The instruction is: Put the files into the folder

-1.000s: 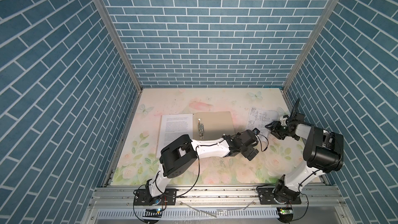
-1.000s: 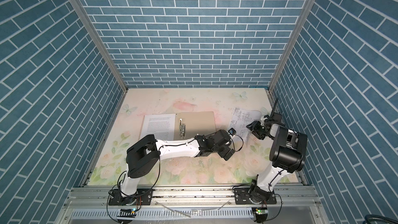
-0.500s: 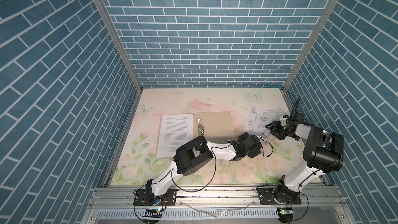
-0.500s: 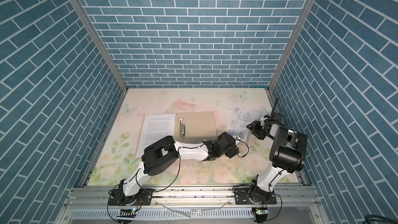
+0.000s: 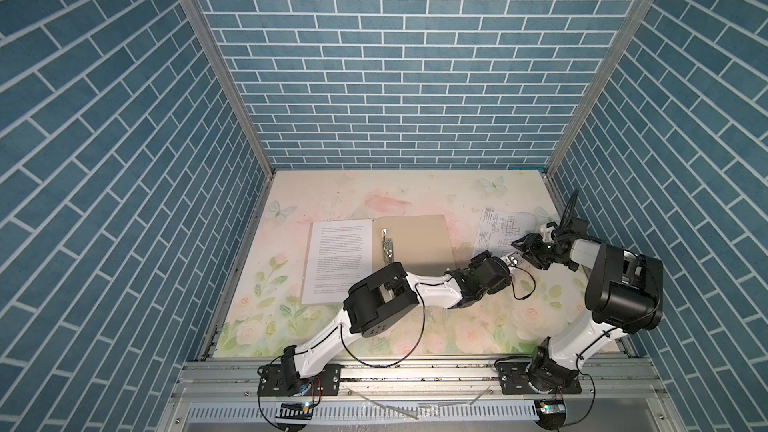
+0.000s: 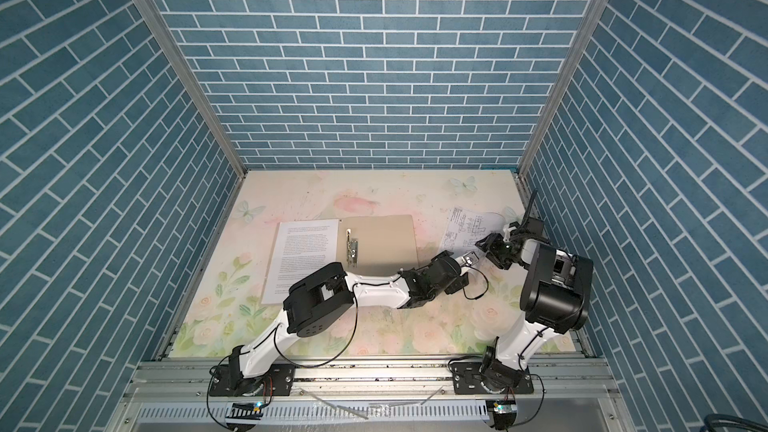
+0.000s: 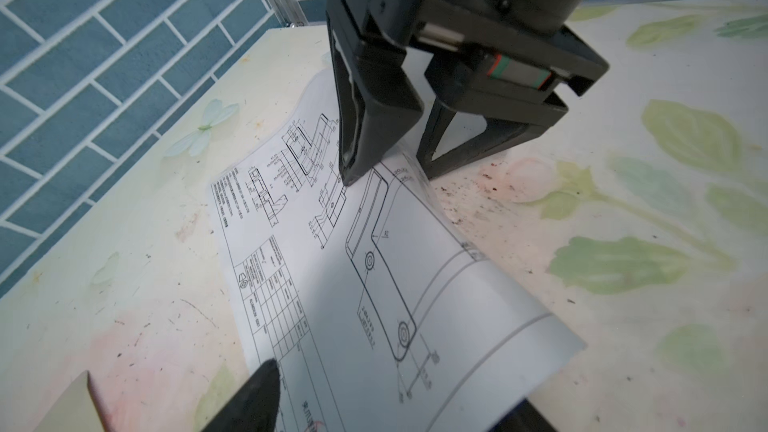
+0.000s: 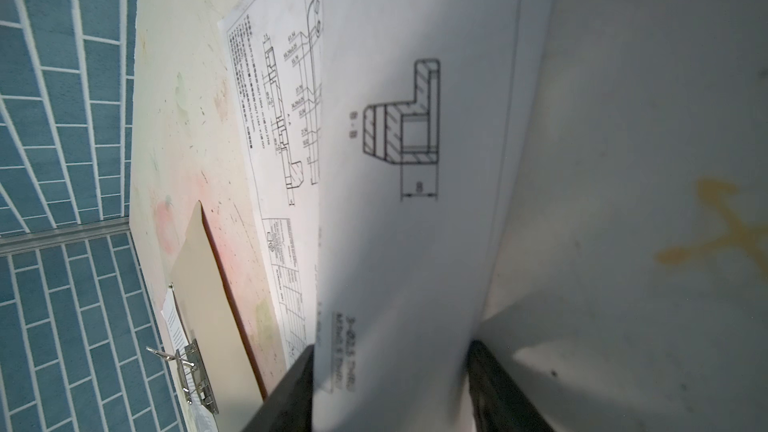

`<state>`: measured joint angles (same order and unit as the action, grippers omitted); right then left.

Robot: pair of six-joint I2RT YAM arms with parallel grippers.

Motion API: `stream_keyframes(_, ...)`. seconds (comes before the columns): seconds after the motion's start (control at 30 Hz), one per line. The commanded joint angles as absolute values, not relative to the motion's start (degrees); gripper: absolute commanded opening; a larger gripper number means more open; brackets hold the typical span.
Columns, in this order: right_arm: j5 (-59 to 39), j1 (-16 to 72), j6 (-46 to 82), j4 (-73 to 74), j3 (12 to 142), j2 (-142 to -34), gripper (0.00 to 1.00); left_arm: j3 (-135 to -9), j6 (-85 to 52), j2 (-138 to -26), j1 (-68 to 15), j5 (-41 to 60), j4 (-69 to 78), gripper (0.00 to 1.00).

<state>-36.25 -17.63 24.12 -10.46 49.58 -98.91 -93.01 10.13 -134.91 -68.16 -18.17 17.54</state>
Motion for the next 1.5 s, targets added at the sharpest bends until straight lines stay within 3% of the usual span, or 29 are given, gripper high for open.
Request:
stream_keyframes(0.0, -32.4, -17.3, 24.5, -16.6, 47.2, -101.7, 0.58, -93.6, 11.9, -136.6, -68.0, -17.9, 18.4, 0.69)
stream_keyframes(0.1, -32.4, -17.3, 24.5, -16.7, 47.3, -101.6, 0.58, -93.2, 12.8, -136.3, -68.1, -17.3, 18.7, 0.66)
stream_keyframes(0.27, -32.5, -17.3, 24.3, -17.5, 47.7, -101.4, 0.57, -92.6, 14.4, -136.1, -68.3, -17.1, 19.5, 0.52)
stream_keyframes(0.6, -32.8, -17.4, 24.5, -18.9, 48.4, -100.6, 0.58, -92.0, 16.2, -136.0, -69.0, -19.1, 21.8, 0.43)
stream_keyframes(0.8, -33.7, -18.2, 25.7, -20.1, 48.7, -98.2, 0.65, -91.6, 17.5, -135.4, -69.5, -20.6, 23.9, 0.33)
stream_keyframes(0.97, -36.7, -20.9, 27.4, -19.3, 47.1, -93.6, 0.78, -91.7, 18.2, -134.7, -69.9, -21.9, 24.1, 0.31)
stream_keyframes(1.13, -38.0, -24.1, 28.1, -17.8, 44.9, -89.6, 0.83, -91.5, 18.2, -133.5, -70.0, -22.0, 23.3, 0.29)
stream_keyframes(1.47, -46.1, -26.9, 32.9, -8.6, 42.2, -91.5, 0.72, -89.9, 18.3, -132.8, -71.0, -20.5, 24.7, 0.29)
